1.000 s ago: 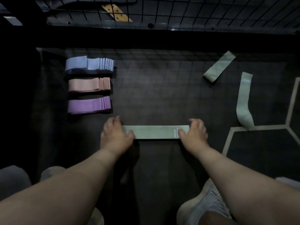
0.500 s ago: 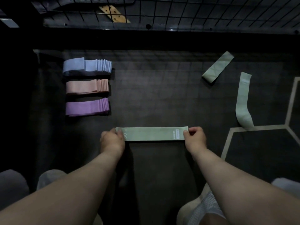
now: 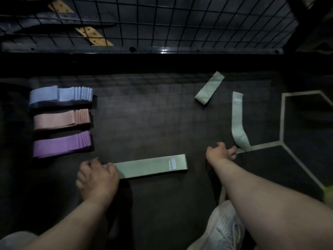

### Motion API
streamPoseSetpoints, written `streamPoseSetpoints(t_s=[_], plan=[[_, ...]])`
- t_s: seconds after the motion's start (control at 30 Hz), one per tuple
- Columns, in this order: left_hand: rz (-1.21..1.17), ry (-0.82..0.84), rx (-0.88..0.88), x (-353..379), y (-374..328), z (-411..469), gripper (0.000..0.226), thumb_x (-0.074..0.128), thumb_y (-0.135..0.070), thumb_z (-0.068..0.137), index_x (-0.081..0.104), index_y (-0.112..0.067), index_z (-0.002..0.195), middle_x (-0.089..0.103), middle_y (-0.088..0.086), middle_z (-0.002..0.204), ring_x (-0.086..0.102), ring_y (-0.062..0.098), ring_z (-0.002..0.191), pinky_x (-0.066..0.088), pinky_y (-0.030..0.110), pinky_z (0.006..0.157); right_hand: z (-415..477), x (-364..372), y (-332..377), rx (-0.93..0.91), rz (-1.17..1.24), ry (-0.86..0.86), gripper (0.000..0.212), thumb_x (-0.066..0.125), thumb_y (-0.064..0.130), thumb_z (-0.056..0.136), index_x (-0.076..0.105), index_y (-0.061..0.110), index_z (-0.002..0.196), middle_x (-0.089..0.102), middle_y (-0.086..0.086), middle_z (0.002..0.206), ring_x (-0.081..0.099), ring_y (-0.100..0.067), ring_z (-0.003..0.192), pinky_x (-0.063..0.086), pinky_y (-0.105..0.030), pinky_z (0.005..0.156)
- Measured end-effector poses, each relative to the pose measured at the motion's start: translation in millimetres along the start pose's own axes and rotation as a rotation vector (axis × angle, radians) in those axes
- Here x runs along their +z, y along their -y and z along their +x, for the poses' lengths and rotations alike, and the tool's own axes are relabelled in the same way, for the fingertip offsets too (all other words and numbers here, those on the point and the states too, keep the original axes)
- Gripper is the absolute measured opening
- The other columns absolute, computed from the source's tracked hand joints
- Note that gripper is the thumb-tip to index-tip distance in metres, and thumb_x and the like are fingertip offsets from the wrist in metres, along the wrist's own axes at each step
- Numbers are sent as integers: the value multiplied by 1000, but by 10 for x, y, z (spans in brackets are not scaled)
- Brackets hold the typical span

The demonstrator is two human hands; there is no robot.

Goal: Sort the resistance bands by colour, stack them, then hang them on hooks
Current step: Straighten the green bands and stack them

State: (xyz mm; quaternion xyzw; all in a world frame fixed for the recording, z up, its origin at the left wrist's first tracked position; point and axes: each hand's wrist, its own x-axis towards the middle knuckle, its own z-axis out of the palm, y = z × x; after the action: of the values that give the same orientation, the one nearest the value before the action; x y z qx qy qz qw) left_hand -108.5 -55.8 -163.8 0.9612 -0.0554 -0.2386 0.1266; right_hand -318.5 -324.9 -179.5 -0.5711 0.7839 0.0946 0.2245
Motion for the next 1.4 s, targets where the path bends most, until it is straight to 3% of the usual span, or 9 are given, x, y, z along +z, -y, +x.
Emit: streamPoseSetpoints(t_s=[0.23, 0.27, 0.37, 0.53, 0.7, 0.97, 1.07, 1.27, 1.4], plan=[[-18, -64, 68, 21, -47, 57, 45, 58, -26, 92, 51, -6, 132, 36, 22, 138, 32, 42, 130, 19, 51, 112, 853, -560, -167, 124, -152, 77, 47, 47, 53, 93, 47, 37, 138, 1, -12, 165, -1, -37, 149, 1, -50, 120], [-15, -67, 61, 16, -35, 62, 45, 55, -28, 92, 51, -6, 132, 36, 22, 138, 32, 42, 130, 19, 51, 111, 931, -571, -200, 133, -184, 105, 41, 46, 52, 93, 50, 32, 129, 8, -12, 165, 3, -36, 149, 3, -48, 121], [-22, -65, 65, 3, -30, 66, 55, 46, -36, 84, 53, -5, 129, 36, 24, 136, 34, 45, 127, 21, 53, 110, 979, -563, -208, 54, -115, 289, 48, 47, 29, 98, 50, 3, 138, 45, -17, 147, 41, -36, 135, 31, -40, 116], [-30, -49, 58, -51, -92, 53, 72, 34, -44, 73, 51, -7, 132, 35, 22, 138, 31, 42, 130, 18, 50, 112, 862, -566, -149, -9, 12, 204, 44, 56, 27, 92, 59, 6, 130, 59, -17, 133, 54, -36, 123, 43, -40, 106], [-43, -20, 83, -85, -95, 37, 65, 38, -42, 77, 49, -10, 133, 33, 19, 140, 29, 38, 132, 17, 49, 114, 831, -594, -284, 193, 127, 79, 67, 65, 33, 91, 35, 4, 143, 47, -21, 140, 50, -42, 122, 45, -46, 103], [-17, -35, 164, -69, -95, 38, 62, 38, -41, 78, 51, -10, 131, 34, 17, 139, 30, 36, 130, 15, 45, 112, 710, -464, -133, 133, 46, -49, 45, 60, 13, 90, 52, 1, 132, 55, -24, 131, 56, -42, 117, 48, -42, 98], [6, -73, 274, -91, -173, 0, 50, 49, -31, 87, 51, -9, 131, 37, 18, 138, 31, 36, 130, 15, 47, 111, 576, -603, 122, 41, 253, -137, 48, 60, 6, 90, 41, 3, 134, 51, -23, 137, 53, -40, 124, 43, -40, 102], [-116, -59, 401, -392, -689, -257, 57, 45, -34, 78, 57, -11, 129, 43, 16, 136, 38, 35, 128, 19, 44, 108, 162, -1243, 816, -239, 557, -193, 21, 56, 8, 93, 68, 2, 108, 67, -18, 111, 62, -32, 108, 44, -26, 86], [-133, 19, 590, -789, -1124, -495, 50, 44, -36, 84, 58, -19, 129, 47, 6, 138, 40, 25, 131, 23, 39, 108, -385, -1843, 1168, -418, 525, -116, 36, 63, 6, 87, 61, 3, 123, 61, -11, 112, 59, -24, 106, 42, -23, 88]])
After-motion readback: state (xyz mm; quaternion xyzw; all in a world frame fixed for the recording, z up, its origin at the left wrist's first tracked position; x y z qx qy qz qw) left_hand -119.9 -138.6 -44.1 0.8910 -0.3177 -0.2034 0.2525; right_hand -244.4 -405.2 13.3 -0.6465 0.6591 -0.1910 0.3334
